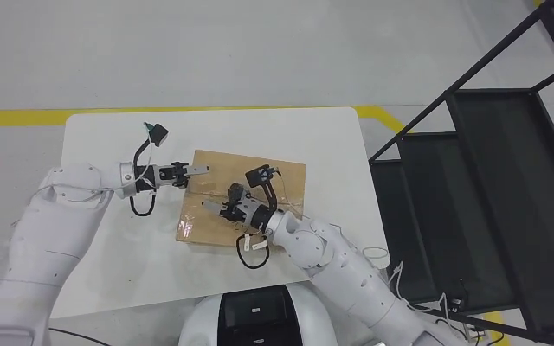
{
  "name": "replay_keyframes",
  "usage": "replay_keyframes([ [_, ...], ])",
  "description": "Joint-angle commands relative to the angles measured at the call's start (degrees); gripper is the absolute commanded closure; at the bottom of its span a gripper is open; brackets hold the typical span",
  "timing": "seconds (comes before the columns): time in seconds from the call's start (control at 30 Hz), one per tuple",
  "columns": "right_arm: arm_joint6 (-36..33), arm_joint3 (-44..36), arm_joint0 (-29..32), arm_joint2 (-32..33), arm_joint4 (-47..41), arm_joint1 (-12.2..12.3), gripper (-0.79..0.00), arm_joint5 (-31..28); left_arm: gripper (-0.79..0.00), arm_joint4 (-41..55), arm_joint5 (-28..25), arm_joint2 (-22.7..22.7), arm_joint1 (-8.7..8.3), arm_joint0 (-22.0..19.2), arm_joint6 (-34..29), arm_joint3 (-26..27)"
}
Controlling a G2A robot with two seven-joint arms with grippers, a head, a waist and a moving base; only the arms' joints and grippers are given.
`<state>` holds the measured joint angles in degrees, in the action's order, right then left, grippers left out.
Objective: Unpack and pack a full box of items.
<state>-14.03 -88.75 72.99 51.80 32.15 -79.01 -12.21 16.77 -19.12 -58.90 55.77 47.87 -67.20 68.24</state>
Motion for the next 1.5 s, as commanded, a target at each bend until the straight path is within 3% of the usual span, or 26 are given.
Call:
replay_keyframes([
  [0.0,0.0,-0.3,0.5,0.3,0.0,0.1,-0.785,-0.1,-0.785,0.3,0.0,0.6,0.24,-0.4,-0.3,-0.3],
  [0.33,-0.7,-4.5,3.1,3.4,-1.9,0.9,-0.785,-1.6,-0.785,1.7,-1.0,1.6,0.94,-1.3,-1.2,-1.7],
  [0.43,-2.5,-5.8,2.7,4.4,-4.3,0.9,-0.785,0.9,-0.785,1.6,-1.3,0.4,0.58,-0.4,-1.0,-1.4],
  [0.7,-10.9,-6.9,0.8,7.0,-5.6,1.2,-0.785,11.8,-0.785,3.1,-1.9,-5.6,-1.00,1.3,-0.5,-2.5],
  [1.2,-14.4,-2.8,-4.2,1.5,-10.9,-0.2,-0.785,10.7,-0.785,8.3,-2.8,-22.4,-5.16,7.3,-2.1,-1.7],
  [1.47,-13.3,1.2,-9.2,-2.5,-12.4,-1.8,-0.785,10.9,-0.785,10.4,-2.0,-27.0,-6.21,11.8,-2.6,0.4],
])
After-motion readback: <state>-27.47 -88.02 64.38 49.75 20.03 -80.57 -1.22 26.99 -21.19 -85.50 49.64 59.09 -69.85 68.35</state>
